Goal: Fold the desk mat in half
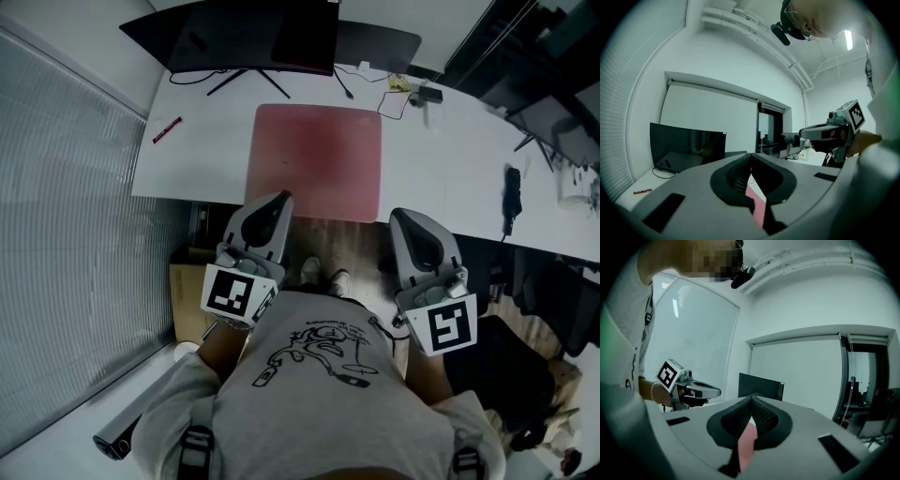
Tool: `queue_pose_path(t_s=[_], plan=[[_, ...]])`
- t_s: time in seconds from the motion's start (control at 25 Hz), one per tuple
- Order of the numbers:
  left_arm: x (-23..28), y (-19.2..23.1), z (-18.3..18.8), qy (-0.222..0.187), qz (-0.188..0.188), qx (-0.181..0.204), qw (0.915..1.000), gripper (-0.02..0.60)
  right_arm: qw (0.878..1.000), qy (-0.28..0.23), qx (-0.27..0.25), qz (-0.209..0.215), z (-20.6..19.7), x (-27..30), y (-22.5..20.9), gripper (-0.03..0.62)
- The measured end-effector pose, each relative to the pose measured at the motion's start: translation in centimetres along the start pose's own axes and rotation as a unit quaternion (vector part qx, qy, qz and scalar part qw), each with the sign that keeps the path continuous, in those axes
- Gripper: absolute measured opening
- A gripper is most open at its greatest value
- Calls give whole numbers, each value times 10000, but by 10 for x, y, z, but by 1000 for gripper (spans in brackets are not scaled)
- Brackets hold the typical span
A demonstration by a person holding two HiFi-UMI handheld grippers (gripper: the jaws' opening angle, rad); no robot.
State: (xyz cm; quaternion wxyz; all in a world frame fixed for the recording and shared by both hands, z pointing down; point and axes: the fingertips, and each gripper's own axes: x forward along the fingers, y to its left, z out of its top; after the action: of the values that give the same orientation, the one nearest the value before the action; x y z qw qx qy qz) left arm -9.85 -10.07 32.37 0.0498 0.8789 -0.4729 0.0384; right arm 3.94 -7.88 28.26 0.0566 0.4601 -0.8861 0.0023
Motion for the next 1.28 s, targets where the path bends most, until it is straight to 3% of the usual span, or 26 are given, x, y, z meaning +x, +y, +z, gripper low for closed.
queue_pose_path(t_s=[0.4,0.6,0.96,1.28], plan=[[-7,54,-82,635,309,-321,9970,28,10000,71,-35,6,-3,17,23,8],[-14,83,-131,1026,476,-450,9926,69,9999,91,-56,25,-5,26,38,8],[-24,136,-232,1748,708,-762,9791,104,9997,167,-93,140,-9,43,60,8],[-32,166,-308,2312,868,-1314,9601,112,9996,175,-136,177,-7,54,67,8]])
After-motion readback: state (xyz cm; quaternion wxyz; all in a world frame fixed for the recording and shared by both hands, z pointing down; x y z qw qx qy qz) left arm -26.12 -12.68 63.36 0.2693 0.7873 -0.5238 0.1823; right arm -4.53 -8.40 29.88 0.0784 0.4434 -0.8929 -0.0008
